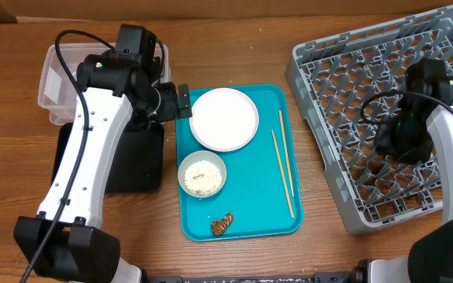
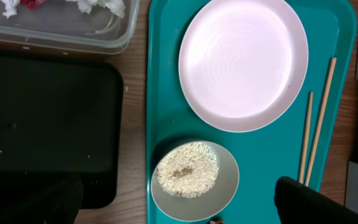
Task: Sort waste into correct bins and load items into the dishwasher
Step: 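Withdraw right gripper from the dish rack, then reach left gripper to the white rice bowl and grasp its rim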
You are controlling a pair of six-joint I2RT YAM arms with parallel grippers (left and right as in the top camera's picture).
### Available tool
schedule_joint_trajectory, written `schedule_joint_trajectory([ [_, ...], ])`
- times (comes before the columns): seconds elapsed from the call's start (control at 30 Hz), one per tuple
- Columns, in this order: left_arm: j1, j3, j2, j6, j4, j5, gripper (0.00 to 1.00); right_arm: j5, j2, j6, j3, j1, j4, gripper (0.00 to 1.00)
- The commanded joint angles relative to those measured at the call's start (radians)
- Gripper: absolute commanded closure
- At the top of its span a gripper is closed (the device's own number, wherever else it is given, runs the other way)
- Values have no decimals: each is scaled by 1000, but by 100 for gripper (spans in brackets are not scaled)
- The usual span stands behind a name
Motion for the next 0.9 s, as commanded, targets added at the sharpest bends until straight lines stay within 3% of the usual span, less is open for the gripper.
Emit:
schedule_joint_trajectory([
  [0.0,-7,14,-13,5,-3,-3,0,-11,-10,22,-62,0,-16,72],
  [0.1,-7,14,-13,5,-3,-3,0,-34,-10,22,-126,0,-18,80],
  [0.33,-7,14,-13,5,-3,-3,0,-82,-10,23,-258,0,53,82],
  [0.63,-7,14,-13,5,-3,-3,0,-245,-10,-17,-264,0,61,82],
  [0.87,-7,14,-13,5,-2,-4,0,-248,-11,-37,-264,2,58,82],
])
